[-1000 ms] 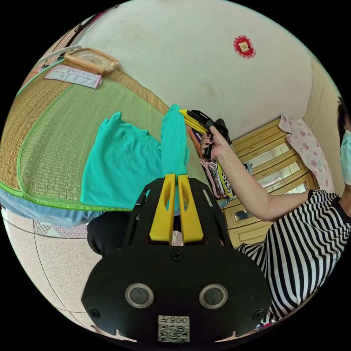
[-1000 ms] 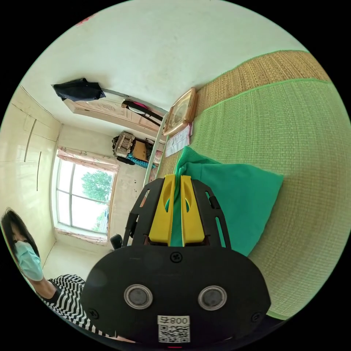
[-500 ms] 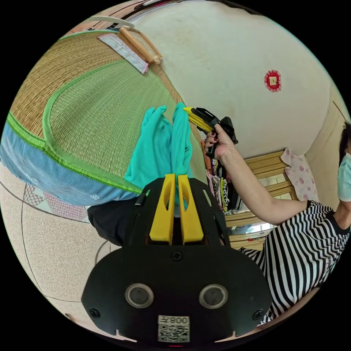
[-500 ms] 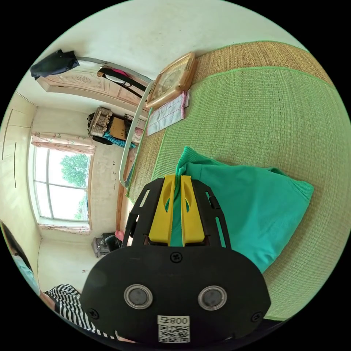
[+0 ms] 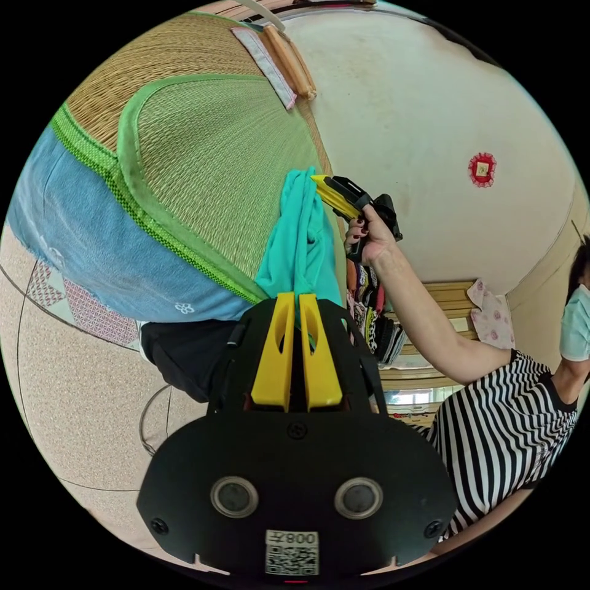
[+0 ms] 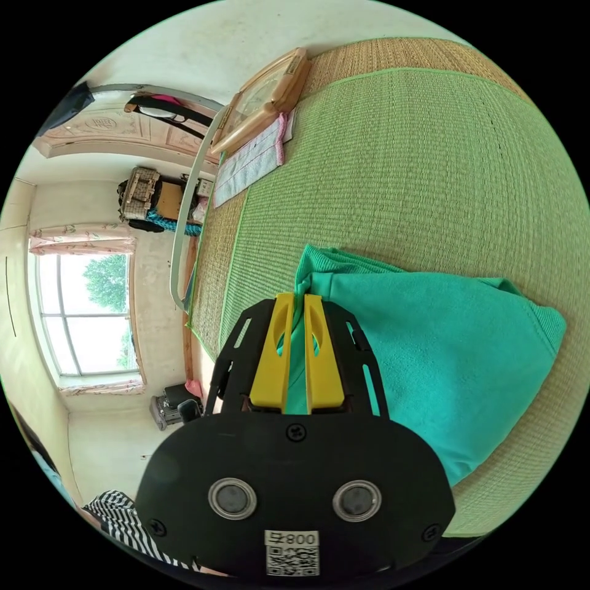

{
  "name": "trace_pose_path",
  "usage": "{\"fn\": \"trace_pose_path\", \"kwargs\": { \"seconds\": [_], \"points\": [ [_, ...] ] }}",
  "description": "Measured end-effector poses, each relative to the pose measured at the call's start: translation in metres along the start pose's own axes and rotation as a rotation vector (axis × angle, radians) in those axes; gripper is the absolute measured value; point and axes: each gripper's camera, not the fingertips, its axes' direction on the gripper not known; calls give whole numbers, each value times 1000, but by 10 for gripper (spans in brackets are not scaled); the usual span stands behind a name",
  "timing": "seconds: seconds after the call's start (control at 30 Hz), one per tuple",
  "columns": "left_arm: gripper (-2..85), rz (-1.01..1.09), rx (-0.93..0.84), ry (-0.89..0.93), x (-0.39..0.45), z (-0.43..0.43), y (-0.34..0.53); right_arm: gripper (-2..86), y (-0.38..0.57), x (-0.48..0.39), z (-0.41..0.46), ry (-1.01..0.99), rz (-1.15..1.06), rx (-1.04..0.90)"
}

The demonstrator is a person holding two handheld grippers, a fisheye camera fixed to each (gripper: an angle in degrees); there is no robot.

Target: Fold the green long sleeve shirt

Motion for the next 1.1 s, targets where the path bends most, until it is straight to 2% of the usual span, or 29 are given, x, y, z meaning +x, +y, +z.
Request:
{"fn": "trace_pose_path", "kwargs": {
  "seconds": [0.4,0.57,0.8,0.87,0.97,1.1],
  "points": [
    [11,-26,40,18,-27,-15,28,26,4,-59,-3,34,-118,-25],
    [3,83,85,-65,5,-25,43,17,25,-83,-26,-32,-217,15],
    [1,165,-12,-190,37,17,28,3,34,-89,-1,72,-177,-118],
    [1,137,-36,-259,39,31,26,3,43,-96,-14,54,-195,-99],
    [1,122,-12,-239,51,35,32,6,74,-110,-47,47,-271,-75],
    [2,139,4,-225,77,40,41,20,152,-109,-94,143,-361,-78]
  ]
}}
